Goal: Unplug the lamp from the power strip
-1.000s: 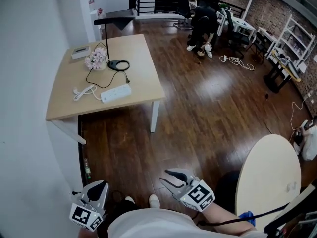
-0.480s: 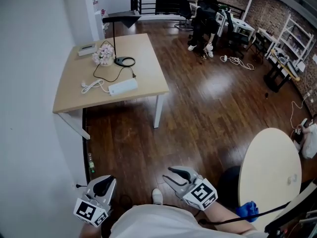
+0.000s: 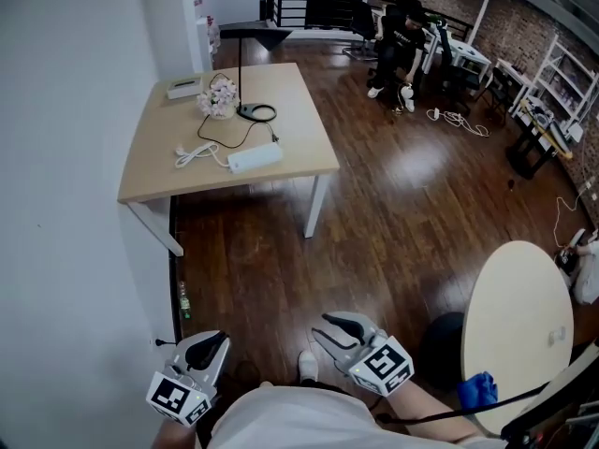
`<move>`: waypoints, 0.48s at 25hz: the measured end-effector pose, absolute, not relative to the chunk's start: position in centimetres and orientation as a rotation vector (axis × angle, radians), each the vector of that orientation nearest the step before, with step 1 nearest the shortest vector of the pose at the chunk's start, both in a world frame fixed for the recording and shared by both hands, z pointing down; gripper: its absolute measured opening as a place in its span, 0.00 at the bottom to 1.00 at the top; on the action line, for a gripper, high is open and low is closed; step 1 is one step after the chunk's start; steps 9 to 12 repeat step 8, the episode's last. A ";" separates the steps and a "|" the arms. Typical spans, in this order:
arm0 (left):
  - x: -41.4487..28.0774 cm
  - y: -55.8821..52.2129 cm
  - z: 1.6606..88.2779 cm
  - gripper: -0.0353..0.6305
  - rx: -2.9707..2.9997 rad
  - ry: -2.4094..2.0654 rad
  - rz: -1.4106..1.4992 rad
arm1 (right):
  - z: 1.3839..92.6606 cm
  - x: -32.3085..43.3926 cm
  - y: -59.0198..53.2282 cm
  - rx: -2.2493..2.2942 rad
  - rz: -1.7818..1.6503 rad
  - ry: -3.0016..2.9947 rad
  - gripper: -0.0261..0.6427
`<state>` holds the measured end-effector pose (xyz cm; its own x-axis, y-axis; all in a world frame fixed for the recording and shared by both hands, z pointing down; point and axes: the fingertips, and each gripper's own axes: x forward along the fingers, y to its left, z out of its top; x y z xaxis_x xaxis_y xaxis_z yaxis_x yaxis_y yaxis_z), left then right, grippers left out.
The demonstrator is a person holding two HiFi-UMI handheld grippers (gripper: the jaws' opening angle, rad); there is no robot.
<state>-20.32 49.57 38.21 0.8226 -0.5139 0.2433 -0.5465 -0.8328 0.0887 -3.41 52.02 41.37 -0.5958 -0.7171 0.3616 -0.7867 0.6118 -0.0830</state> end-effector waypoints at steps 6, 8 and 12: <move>-21.5 49.1 38.5 0.11 2.841 -0.830 0.331 | 41.6 -4.7 51.8 1.224 0.350 -2.550 0.25; -21.6 49.2 38.7 0.11 2.842 -0.823 0.334 | 41.5 -4.8 52.0 1.223 0.351 -2.548 0.24; -21.6 49.2 38.7 0.11 2.842 -0.823 0.334 | 41.5 -4.8 52.0 1.223 0.351 -2.548 0.24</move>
